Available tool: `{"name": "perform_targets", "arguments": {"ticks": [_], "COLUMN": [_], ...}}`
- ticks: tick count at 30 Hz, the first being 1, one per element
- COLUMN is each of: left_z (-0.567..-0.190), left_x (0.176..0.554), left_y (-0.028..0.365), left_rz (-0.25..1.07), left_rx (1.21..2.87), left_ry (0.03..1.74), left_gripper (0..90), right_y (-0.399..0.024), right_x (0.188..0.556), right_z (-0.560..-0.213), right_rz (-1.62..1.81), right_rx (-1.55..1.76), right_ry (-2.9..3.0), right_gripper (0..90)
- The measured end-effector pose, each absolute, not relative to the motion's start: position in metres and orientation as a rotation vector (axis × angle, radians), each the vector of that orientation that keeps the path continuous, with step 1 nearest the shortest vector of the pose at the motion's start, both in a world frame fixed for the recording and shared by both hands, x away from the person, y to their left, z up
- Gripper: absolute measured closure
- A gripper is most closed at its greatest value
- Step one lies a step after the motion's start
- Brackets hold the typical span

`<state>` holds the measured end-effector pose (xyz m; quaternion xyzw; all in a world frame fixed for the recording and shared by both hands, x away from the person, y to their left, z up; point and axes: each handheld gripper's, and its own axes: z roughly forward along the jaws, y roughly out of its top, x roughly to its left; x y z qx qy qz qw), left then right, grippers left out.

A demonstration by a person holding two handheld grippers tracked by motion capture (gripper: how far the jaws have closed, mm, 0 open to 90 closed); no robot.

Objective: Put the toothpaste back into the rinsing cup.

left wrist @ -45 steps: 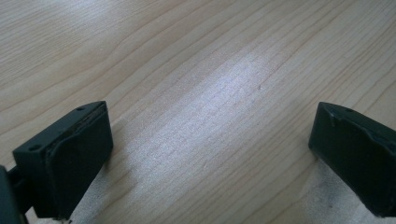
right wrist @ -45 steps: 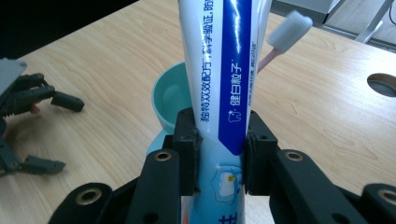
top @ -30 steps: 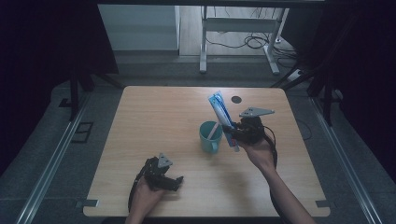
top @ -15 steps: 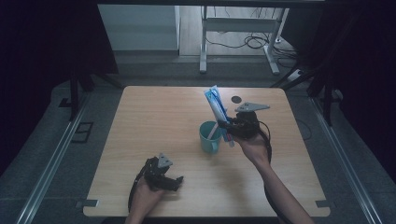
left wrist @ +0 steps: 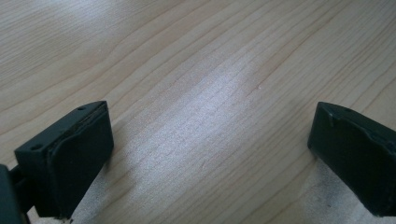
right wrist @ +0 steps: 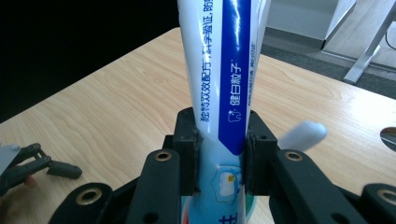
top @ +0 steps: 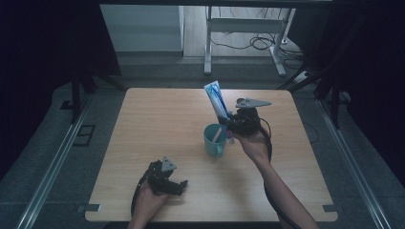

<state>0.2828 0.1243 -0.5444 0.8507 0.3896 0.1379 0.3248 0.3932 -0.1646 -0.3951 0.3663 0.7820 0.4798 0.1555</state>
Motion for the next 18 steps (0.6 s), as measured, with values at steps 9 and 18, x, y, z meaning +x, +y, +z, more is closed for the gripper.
{"name": "perform_targets", "arguments": {"ticks": [9, 18], "left_z": [-0.544, -0.544], "left_x": [0.283, 0.283], "left_y": [0.124, 0.124], "left_rz": [0.361, 0.36], "left_rx": [2.232, 2.232], "left_ry": [1.02, 1.018], "left_gripper": [0.2, 0.2], "right_y": [-0.152, -0.143], "right_x": [0.4, 0.405], "right_z": [-0.395, -0.399], "right_rz": [1.381, 1.384], "right_rx": [1.039, 1.033], "right_ry": [2.229, 2.218], "right_gripper": [70.9, 70.9]}}
